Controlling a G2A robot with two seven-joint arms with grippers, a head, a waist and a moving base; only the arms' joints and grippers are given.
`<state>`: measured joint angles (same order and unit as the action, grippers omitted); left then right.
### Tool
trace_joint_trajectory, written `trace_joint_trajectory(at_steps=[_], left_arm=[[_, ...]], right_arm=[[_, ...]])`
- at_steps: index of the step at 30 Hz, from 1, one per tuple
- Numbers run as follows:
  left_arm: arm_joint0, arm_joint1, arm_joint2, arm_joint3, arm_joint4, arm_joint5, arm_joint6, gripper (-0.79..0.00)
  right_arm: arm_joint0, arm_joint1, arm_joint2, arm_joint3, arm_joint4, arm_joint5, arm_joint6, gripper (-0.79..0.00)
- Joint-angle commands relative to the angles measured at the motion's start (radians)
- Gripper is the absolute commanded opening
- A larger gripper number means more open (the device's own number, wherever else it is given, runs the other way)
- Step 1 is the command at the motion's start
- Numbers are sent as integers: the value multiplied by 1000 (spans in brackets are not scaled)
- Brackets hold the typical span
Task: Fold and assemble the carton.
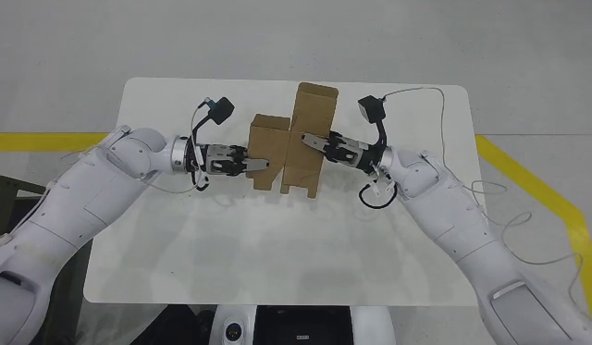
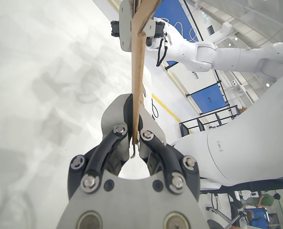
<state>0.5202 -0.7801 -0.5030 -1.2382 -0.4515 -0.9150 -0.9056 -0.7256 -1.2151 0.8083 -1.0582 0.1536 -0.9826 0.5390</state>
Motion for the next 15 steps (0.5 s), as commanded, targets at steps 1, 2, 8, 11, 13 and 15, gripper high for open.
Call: trace_joint_trajectory(at_steps=[1, 2, 8, 11, 13, 15], left_arm=[[-7, 4, 8, 9, -7, 23, -22, -785], [-11, 5, 12, 12, -8, 37, -37, -785], [-32, 20, 40, -6, -91, 143, -143, -785], [-49, 31, 58, -20, -75, 189, -189, -785], [-55, 38, 71, -30, -86, 212, -211, -785], [-61, 44, 86, -44, -89, 233, -233, -785]], right_arm=[[0, 4, 10, 8, 1, -1, 17, 0], [0, 7, 15, 12, 3, -4, 32, 0], [3, 33, 60, 30, 24, -5, 147, 0], [-1, 50, 75, 25, 51, 6, 245, 0], [-5, 61, 80, 18, 83, 20, 319, 0], [-10, 72, 80, -2, 103, 56, 355, 0]])
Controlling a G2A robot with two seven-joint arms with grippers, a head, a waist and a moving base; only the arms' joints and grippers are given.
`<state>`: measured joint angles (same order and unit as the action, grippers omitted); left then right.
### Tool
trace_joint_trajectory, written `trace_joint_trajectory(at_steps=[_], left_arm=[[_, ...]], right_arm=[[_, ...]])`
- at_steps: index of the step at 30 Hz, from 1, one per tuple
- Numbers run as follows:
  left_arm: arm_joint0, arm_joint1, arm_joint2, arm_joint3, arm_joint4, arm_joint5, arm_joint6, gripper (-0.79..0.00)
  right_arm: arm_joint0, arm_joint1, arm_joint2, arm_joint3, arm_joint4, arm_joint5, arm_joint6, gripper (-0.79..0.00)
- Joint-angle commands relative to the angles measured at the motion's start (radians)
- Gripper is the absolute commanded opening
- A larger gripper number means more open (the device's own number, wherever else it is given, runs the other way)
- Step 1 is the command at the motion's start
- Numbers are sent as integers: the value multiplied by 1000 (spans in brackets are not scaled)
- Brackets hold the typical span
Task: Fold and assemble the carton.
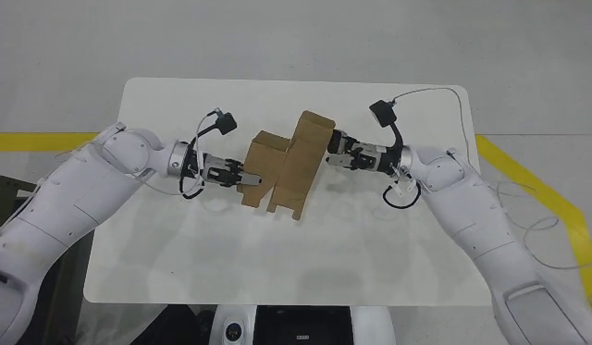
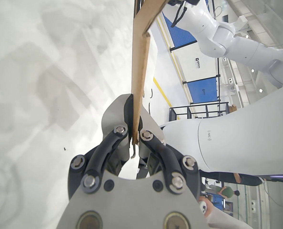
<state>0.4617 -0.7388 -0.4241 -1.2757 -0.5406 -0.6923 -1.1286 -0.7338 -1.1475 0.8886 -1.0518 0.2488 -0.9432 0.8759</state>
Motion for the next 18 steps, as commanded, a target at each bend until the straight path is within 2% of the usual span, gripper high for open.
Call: trace_joint_trajectory(at_steps=[1, 9, 11, 12, 13, 14, 16, 17, 18], left_arm=[[-6, 7, 16, -16, 0, 19, -19, -785], [-37, 31, 75, -84, -39, 63, -63, -785], [-47, 36, 92, -99, -39, 68, -68, -785], [-52, 38, 101, -105, -42, 69, -69, -785], [-56, 40, 109, -109, -47, 70, -70, -785], [-61, 42, 117, -113, -50, 71, -71, -785], [-71, 46, 133, -120, -59, 72, -71, -785], [-75, 48, 140, -122, -61, 70, -70, -785], [-80, 50, 148, -124, -63, 69, -69, -785]], right_arm=[[-6, 11, -5, -22, 12, 34, 35, 0], [-23, 50, -62, -112, 69, 108, 109, 0], [-22, 57, -79, -123, 88, 111, 112, -65], [-21, 61, -88, -125, 94, 114, 115, -197], [-19, 64, -99, -128, 100, 119, 120, -240], [-17, 68, -108, -129, 107, 121, 122, -394], [-12, 76, -124, -131, 123, 122, 123, -489], [-10, 80, -131, -132, 129, 121, 122, -566], [-8, 84, -138, -133, 133, 121, 122, -594]])
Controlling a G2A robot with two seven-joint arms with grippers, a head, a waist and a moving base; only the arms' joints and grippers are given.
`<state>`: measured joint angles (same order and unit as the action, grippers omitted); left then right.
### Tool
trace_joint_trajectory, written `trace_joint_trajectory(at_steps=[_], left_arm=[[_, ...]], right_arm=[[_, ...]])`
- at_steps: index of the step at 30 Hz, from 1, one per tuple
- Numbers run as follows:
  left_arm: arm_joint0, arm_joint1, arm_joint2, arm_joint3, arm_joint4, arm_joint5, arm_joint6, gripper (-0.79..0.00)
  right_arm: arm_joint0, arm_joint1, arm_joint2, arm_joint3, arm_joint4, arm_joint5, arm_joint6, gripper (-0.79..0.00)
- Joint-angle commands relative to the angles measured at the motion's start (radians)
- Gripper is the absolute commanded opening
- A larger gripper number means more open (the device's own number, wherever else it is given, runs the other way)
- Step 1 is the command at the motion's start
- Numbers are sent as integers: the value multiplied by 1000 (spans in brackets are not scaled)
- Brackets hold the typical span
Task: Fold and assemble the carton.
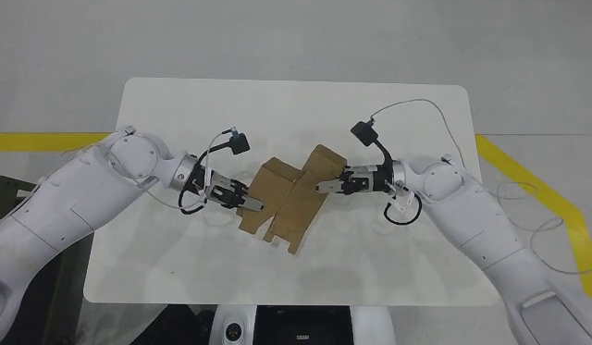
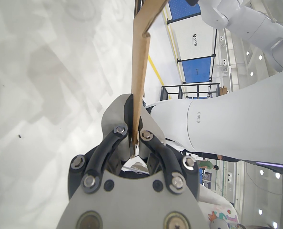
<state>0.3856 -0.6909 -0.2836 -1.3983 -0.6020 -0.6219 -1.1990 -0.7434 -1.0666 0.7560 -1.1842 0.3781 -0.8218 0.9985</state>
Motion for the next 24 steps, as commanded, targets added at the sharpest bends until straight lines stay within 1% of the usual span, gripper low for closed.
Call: trace_joint_trajectory(at_steps=[1, 2, 7, 8, 9, 10, 11, 12, 13, 14, 18, 21, 24], left_arm=[[-8, 4, 15, -2, -4, -3, 4, -785], [-12, 5, 22, -2, -6, -6, 6, -785], [-33, 13, 57, -2, -20, -17, 18, -785], [-37, 14, 63, -1, -25, -20, 20, -745], [-41, 15, 69, -1, -29, -23, 24, -560], [-45, 16, 75, 0, -33, -26, 27, -489], [-48, 17, 80, 2, -39, -30, 30, -326], [-52, 19, 84, 3, -45, -33, 33, -135], [-55, 20, 89, 4, -50, -36, 36, -52], [-59, 21, 93, 4, -56, -38, 38, 0], [-71, 25, 102, 14, -80, -62, 62, 0], [-61, 27, 87, 56, -122, -155, 156, 0], [-49, 25, 74, 78, -182, -198, 198, 0]], right_arm=[[4, 8, -13, -1, 10, -2, -2, -723], [6, 12, -20, -2, 16, -3, -3, -785], [17, 30, -55, -7, 46, -16, -16, -785], [19, 33, -61, -7, 51, -21, -21, -785], [22, 36, -67, -6, 55, -25, -25, -785], [25, 39, -71, -3, 58, -30, -30, -785], [27, 42, -75, 1, 63, -38, -38, -785], [29, 44, -79, 4, 66, -44, -44, -785], [31, 46, -83, 8, 70, -51, -51, -785], [33, 48, -85, 12, 75, -58, -58, -785], [42, 54, -84, 45, 99, -98, -98, -785], [47, 54, -71, 81, 107, -124, -124, -785], [49, 51, -54, 94, 109, -130, -150, -785]])
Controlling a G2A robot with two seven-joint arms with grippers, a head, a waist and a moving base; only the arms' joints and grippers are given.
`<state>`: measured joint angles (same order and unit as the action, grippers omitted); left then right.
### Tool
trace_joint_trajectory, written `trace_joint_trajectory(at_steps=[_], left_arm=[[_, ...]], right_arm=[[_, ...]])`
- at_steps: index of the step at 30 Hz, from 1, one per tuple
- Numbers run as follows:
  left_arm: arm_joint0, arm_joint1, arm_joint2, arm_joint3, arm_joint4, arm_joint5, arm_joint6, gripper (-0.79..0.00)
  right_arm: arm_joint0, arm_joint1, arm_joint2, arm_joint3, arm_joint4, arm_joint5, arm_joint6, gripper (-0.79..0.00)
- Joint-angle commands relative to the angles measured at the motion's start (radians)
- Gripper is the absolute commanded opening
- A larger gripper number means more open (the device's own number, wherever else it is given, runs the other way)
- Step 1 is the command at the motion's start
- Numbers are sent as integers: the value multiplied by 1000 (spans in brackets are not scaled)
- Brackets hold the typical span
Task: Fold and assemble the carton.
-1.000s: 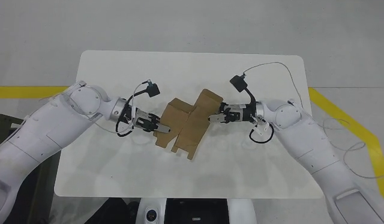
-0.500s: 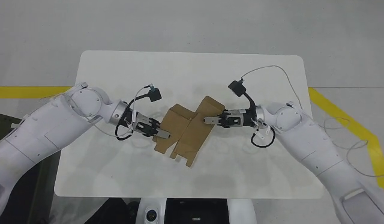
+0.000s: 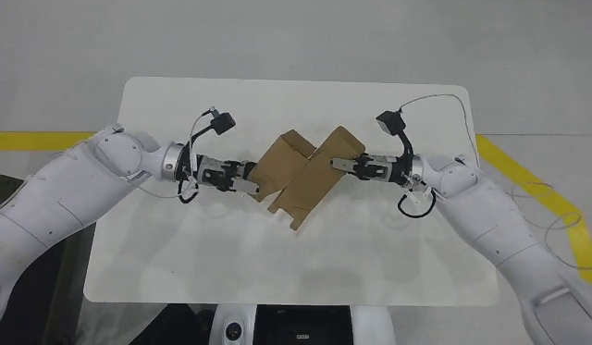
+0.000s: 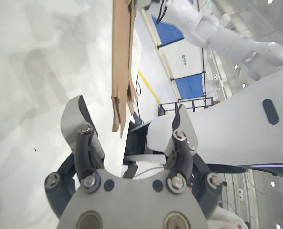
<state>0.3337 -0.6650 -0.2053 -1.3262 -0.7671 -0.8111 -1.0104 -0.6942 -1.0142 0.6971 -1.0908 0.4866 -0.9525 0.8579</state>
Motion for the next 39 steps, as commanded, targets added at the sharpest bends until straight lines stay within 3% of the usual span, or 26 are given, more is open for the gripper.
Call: trace_joint_trajectory(at_steps=[1, 5, 16, 23, 39], left_arm=[[5, -2, -9, 12, -24, -19, 21, 0], [28, -9, -30, 48, -86, -50, 51, 0], [108, -58, -96, 114, -295, -22, 23, 0], [140, -86, -150, 134, -304, 15, -13, 0], [226, -112, -310, 129, -343, 109, -107, 0]], right_arm=[[-1, -3, 9, -1, -2, 1, -23, -785], [-6, -11, 34, -4, -33, 11, -109, -785], [-44, -31, 81, -35, -202, 88, -329, -785], [-62, -37, 109, -43, -264, 109, -366, -785], [-91, -53, 138, -79, -312, 128, -355, -785]])
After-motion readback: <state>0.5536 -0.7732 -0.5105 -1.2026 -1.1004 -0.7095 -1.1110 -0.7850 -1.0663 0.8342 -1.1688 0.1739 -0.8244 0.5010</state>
